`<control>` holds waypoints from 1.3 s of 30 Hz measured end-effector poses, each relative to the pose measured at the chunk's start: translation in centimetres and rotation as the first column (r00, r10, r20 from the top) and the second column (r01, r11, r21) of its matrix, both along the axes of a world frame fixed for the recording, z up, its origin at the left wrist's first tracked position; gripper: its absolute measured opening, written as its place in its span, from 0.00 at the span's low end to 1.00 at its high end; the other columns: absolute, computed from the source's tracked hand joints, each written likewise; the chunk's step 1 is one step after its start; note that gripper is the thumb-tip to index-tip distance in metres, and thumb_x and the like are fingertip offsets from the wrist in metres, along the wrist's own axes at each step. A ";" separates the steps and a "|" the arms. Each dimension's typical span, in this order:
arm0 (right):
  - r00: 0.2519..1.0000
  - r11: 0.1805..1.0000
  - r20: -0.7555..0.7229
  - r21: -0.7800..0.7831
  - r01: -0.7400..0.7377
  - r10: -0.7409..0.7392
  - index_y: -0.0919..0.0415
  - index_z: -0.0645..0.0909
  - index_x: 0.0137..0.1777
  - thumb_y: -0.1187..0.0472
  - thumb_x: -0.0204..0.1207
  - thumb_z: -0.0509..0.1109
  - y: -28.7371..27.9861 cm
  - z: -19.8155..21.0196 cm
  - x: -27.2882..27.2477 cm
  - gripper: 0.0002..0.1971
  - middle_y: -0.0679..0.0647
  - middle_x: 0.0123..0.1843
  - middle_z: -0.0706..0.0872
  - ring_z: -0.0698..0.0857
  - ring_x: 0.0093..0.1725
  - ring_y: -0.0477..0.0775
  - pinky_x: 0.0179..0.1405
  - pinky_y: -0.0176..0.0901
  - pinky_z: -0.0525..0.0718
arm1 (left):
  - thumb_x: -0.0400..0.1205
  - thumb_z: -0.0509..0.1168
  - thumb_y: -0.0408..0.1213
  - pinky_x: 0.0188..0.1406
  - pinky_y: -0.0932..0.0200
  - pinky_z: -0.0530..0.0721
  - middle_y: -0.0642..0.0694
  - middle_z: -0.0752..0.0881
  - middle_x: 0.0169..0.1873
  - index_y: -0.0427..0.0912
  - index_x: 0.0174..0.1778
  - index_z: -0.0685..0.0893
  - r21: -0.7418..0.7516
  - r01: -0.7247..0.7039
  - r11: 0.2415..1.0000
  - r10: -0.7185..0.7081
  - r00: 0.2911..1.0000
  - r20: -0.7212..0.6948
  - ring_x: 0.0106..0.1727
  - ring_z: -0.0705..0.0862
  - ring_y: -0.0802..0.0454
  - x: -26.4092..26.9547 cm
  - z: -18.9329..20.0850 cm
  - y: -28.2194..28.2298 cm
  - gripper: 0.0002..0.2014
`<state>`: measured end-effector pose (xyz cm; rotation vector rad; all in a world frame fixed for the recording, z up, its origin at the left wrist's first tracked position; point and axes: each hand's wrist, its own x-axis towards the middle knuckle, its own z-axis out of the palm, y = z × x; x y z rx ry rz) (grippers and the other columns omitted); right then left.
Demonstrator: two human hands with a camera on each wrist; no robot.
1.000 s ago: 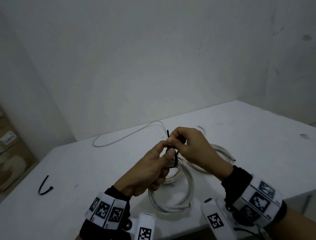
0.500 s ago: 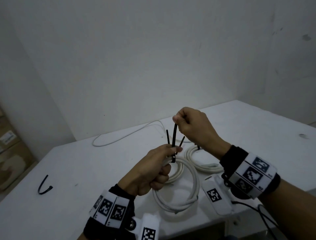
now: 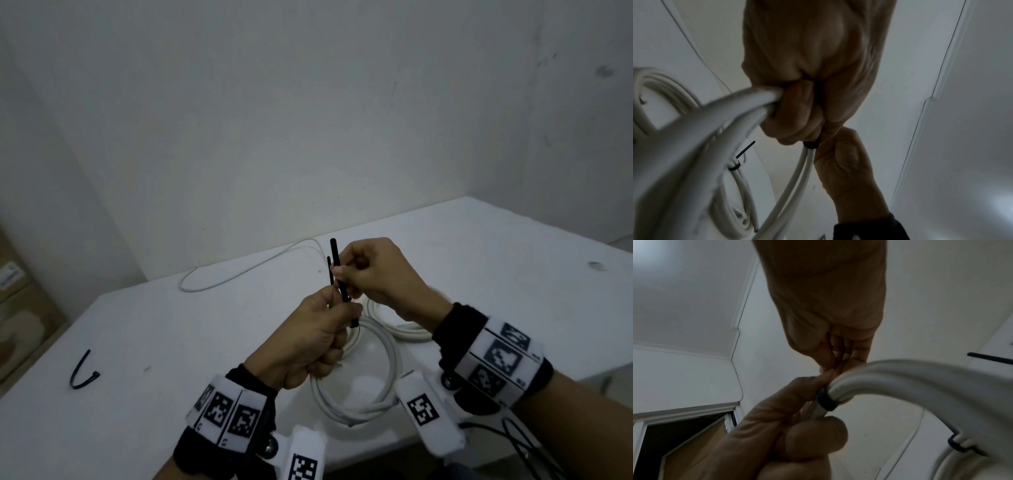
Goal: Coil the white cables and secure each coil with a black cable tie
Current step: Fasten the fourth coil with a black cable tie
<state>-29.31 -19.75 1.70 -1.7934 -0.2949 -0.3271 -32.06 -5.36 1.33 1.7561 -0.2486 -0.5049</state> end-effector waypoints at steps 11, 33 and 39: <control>0.987 0.976 -0.050 0.161 -0.145 0.155 0.70 0.83 0.43 0.66 0.77 0.70 -0.9 0.3 0.8 0.06 0.57 0.31 0.87 0.81 0.25 0.50 0.27 0.38 0.79 | 0.84 0.62 0.38 0.14 0.75 0.50 0.52 0.57 0.19 0.48 0.28 0.63 -0.204 -0.090 0.975 0.061 0.987 -0.146 0.14 0.52 0.60 0.2 0.0 0.5 0.20; 0.934 0.975 -0.288 0.116 -0.187 0.213 0.71 0.81 0.50 0.56 0.81 0.66 0.8 -3.5 -3.1 0.15 0.56 0.31 0.87 0.85 0.21 0.52 0.17 0.35 0.75 | 0.82 0.64 0.41 0.26 0.55 0.85 0.43 0.79 0.25 0.34 0.54 0.79 -0.241 -0.212 0.947 0.204 0.977 -0.057 0.21 0.77 0.51 1.2 0.2 3.4 0.12; 0.940 0.971 -0.295 0.211 -0.108 0.169 0.72 0.80 0.50 0.58 0.82 0.65 1.1 -3.2 -3.2 0.14 0.56 0.31 0.86 0.84 0.20 0.52 0.17 0.33 0.73 | 0.77 0.71 0.48 0.42 0.46 0.89 0.36 0.88 0.49 0.42 0.58 0.80 0.093 -0.286 0.954 0.284 0.958 0.034 0.44 0.90 0.39 -0.9 -1.2 4.0 0.19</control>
